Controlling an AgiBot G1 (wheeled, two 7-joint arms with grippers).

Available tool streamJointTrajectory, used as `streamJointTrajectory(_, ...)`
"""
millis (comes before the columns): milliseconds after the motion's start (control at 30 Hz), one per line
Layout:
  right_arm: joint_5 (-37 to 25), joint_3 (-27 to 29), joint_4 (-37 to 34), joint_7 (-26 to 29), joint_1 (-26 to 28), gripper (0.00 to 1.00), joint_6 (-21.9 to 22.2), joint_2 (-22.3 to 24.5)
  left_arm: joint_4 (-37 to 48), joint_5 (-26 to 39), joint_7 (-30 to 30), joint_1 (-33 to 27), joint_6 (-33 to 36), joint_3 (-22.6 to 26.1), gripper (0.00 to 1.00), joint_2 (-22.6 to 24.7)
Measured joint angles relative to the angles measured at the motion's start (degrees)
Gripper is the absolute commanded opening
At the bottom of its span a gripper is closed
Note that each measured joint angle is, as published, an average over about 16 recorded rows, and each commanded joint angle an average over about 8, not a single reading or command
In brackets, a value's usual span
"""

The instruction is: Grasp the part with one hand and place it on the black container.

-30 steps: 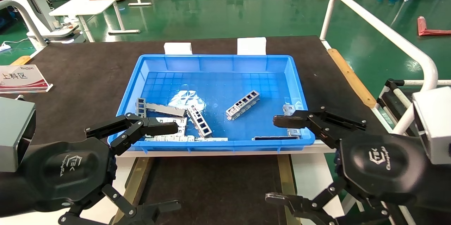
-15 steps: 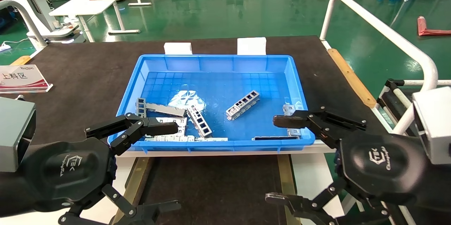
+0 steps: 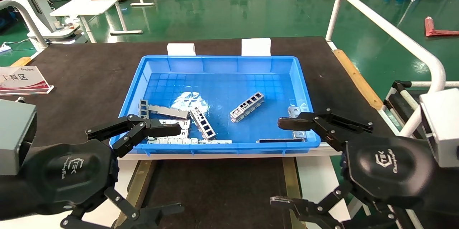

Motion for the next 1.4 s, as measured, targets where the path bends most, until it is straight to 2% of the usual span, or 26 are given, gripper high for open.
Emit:
streamJointTrajectory(300, 0.0, 0.0, 0.0, 0.0, 0.0, 1.00, 0.0, 0.0, 1.1, 2.4, 0.6, -0.7, -1.9, 1.1, 1.00, 1.9)
streamJointTrajectory(600, 0.0, 0.0, 0.0, 0.0, 0.0, 1.00, 0.0, 0.0, 3.3, 7.9, -0.4, -3.4, -6.0, 4.0, 1.00, 6.2)
streamJointTrajectory(1033, 0.0, 0.0, 0.0, 0.0, 0.0, 1.00, 0.0, 0.0, 11.4, 19.6, -0.7, -10.9, -14.1, 9.6, 1.00, 15.9)
streamJointTrajectory(1400, 0.0, 0.0, 0.0, 0.0, 0.0, 1.00, 0.0, 0.0, 23.1, 27.6, 1.5, -17.1, -22.4, 13.1, 1.00, 25.9)
